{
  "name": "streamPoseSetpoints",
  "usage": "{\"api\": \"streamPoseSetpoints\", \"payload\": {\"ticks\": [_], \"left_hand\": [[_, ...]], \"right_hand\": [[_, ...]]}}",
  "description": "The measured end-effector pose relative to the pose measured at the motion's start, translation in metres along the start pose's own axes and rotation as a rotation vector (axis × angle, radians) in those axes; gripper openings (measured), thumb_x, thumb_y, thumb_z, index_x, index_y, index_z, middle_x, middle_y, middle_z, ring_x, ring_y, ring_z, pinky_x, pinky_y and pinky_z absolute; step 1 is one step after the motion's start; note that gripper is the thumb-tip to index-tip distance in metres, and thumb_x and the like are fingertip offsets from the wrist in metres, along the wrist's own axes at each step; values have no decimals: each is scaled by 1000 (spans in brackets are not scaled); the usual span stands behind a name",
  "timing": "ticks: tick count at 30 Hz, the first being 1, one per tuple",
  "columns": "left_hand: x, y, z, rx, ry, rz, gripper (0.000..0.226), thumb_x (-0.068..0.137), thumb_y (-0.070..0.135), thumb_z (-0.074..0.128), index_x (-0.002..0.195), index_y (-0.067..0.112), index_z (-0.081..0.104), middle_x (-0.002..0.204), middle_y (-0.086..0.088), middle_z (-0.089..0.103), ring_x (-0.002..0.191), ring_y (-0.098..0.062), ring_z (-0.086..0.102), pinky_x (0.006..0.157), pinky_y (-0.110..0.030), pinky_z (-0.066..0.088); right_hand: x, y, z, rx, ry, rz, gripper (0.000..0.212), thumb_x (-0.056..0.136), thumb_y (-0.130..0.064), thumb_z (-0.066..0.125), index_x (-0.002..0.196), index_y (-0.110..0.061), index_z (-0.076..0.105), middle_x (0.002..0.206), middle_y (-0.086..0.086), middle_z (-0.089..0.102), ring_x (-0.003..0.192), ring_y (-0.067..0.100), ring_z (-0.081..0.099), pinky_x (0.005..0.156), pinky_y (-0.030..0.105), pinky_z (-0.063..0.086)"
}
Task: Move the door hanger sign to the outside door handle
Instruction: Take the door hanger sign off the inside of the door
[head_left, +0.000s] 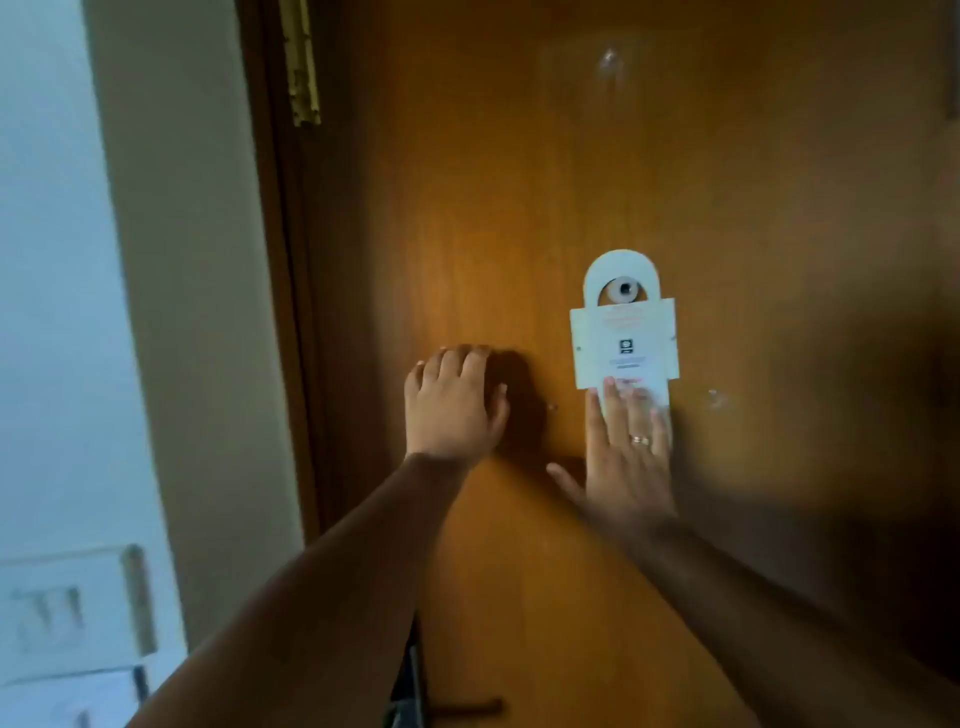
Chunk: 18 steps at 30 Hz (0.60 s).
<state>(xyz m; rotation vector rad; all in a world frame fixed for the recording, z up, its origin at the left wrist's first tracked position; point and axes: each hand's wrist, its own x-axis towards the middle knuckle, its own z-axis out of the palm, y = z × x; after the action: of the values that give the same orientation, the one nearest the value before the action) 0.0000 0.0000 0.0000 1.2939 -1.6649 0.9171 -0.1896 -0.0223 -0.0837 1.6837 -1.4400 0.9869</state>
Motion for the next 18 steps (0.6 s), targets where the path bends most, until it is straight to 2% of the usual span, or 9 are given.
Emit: {"api": "streamPoseSetpoints", "payload": {"ticks": [1, 3, 4, 7, 8, 10, 13, 16, 18], "left_hand": [[11, 13, 3, -102, 9, -2, 41, 94, 47, 44, 126, 23, 55, 120, -5, 66, 110, -28, 62, 97, -45, 50], [39, 40, 5, -308, -12, -94, 29, 95, 43, 48, 114, 25, 61, 100, -1, 69, 88, -23, 66, 74, -36, 56], [57, 56, 6, -395, -52, -174, 27, 94, 42, 50, 113, 26, 61, 98, -1, 70, 87, -24, 66, 70, -34, 55], [103, 81, 15, -623, -157, -296, 29, 93, 39, 56, 118, 25, 61, 109, -4, 71, 96, -25, 67, 81, -38, 56], [117, 83, 16, -689, -202, -325, 30, 93, 39, 58, 119, 24, 61, 107, -3, 71, 94, -25, 68, 81, -41, 58], [140, 86, 18, -805, -248, -382, 27, 94, 37, 61, 112, 18, 65, 92, -1, 73, 76, -19, 71, 69, -37, 61], [159, 89, 22, -856, -288, -442, 18, 92, 34, 67, 93, 16, 69, 62, 1, 71, 43, -8, 65, 41, -22, 50], [163, 95, 28, -826, -358, -456, 19, 91, 29, 69, 83, 13, 64, 47, 5, 68, 40, -10, 66, 35, -18, 44], [161, 98, 32, -806, -384, -482, 15, 92, 23, 67, 83, 11, 63, 46, 4, 67, 41, -11, 67, 36, -19, 46]], "right_hand": [[-2, 11, -4, 39, -3, 113, 92, 82, -67, 45, 148, -7, 20, 155, 18, 29, 142, 38, 25, 111, 54, 25], [-1, 31, -9, 143, 53, 334, 85, 81, -65, 50, 142, -9, 28, 143, 18, 43, 127, 37, 44, 99, 50, 40], [0, 43, -13, 193, 68, 429, 83, 81, -65, 51, 139, -10, 31, 137, 18, 47, 120, 36, 49, 93, 48, 44], [18, 54, -17, 400, 54, 636, 86, 75, -66, 59, 134, -9, 36, 131, 16, 51, 112, 34, 54, 83, 42, 48], [25, 54, -17, 475, 37, 698, 88, 72, -67, 62, 134, -9, 37, 132, 16, 50, 112, 33, 54, 83, 41, 49], [36, 57, -13, 568, -40, 800, 100, 67, -68, 67, 138, -6, 33, 137, 16, 47, 118, 34, 53, 89, 43, 52], [45, 56, -6, 580, -151, 822, 122, 63, -69, 71, 147, 0, 15, 143, 16, 46, 126, 34, 49, 96, 40, 47], [46, 58, -4, 513, -164, 784, 116, 59, -66, 76, 140, 0, 26, 134, 16, 52, 118, 34, 55, 83, 35, 51], [46, 58, -3, 493, -179, 770, 105, 62, -61, 77, 135, 0, 33, 130, 16, 54, 113, 34, 57, 82, 36, 52]]}}
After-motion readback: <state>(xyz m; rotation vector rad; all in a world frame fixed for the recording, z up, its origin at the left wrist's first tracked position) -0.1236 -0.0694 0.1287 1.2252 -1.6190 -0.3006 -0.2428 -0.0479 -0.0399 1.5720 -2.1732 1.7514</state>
